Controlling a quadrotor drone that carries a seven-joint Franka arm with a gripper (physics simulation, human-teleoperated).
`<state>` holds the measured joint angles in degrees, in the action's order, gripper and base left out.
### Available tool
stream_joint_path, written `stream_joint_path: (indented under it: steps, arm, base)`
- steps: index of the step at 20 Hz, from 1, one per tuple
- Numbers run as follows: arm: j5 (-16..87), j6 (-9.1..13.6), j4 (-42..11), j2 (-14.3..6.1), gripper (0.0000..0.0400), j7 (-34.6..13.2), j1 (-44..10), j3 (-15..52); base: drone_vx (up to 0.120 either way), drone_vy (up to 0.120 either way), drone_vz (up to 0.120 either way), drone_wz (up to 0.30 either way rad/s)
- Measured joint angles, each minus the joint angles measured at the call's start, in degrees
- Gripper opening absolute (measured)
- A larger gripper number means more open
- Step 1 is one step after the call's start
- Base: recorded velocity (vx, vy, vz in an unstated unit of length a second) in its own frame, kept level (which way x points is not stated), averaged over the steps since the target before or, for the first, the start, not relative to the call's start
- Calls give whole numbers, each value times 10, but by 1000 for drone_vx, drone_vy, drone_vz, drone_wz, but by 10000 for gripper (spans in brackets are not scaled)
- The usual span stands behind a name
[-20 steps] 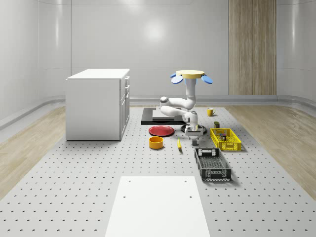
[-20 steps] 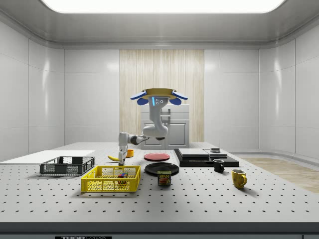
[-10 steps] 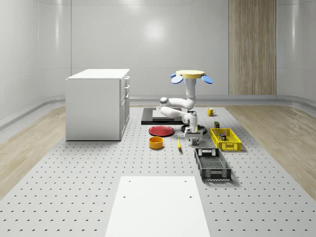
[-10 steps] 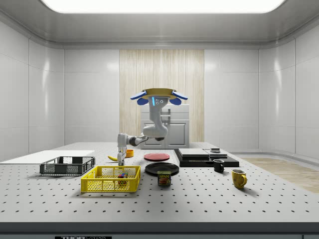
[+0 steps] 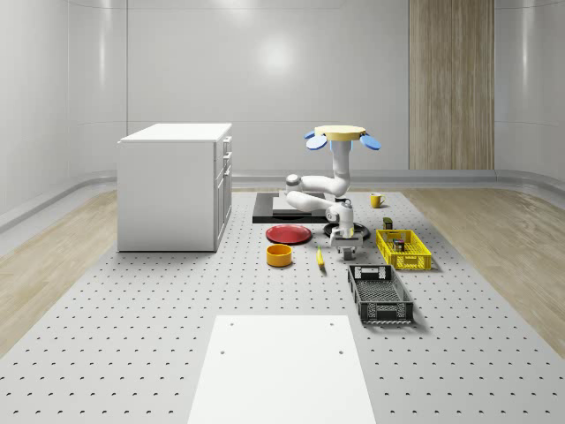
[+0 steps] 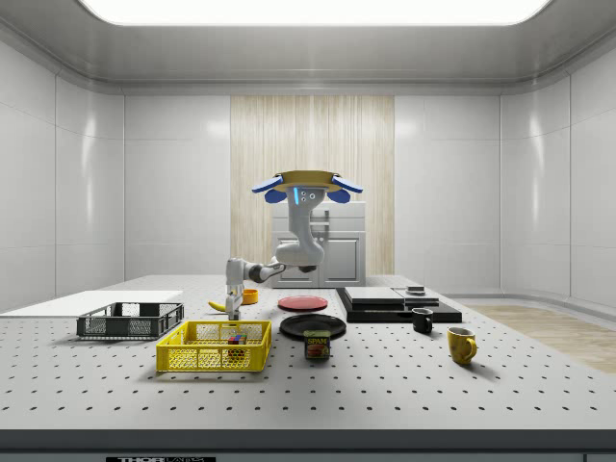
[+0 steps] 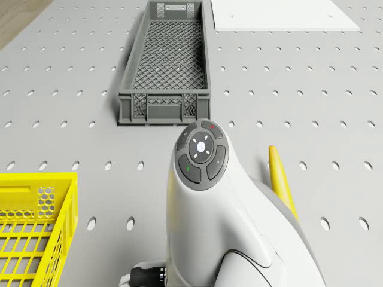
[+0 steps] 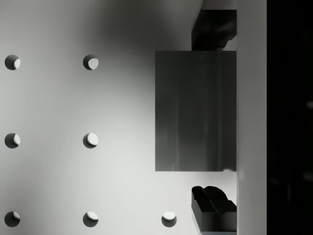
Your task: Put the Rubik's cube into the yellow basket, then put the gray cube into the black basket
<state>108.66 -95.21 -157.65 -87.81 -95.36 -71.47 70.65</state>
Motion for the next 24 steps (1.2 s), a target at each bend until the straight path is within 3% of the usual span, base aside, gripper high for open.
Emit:
stream_joint_path:
  steps: [4, 7, 11, 24]
  arm:
    - [0, 0, 0, 1, 400, -2, -3, 0]
    - [0, 1, 0, 1, 321, -3, -4, 0]
    - [0, 1, 0, 1, 276, -4, -4, 0]
    - [0, 1, 1, 1, 251, -4, -4, 0]
  base:
    - [0, 0, 0, 0]
    - [0, 0, 0, 0]
    - [0, 0, 0, 0]
    - [0, 0, 0, 0]
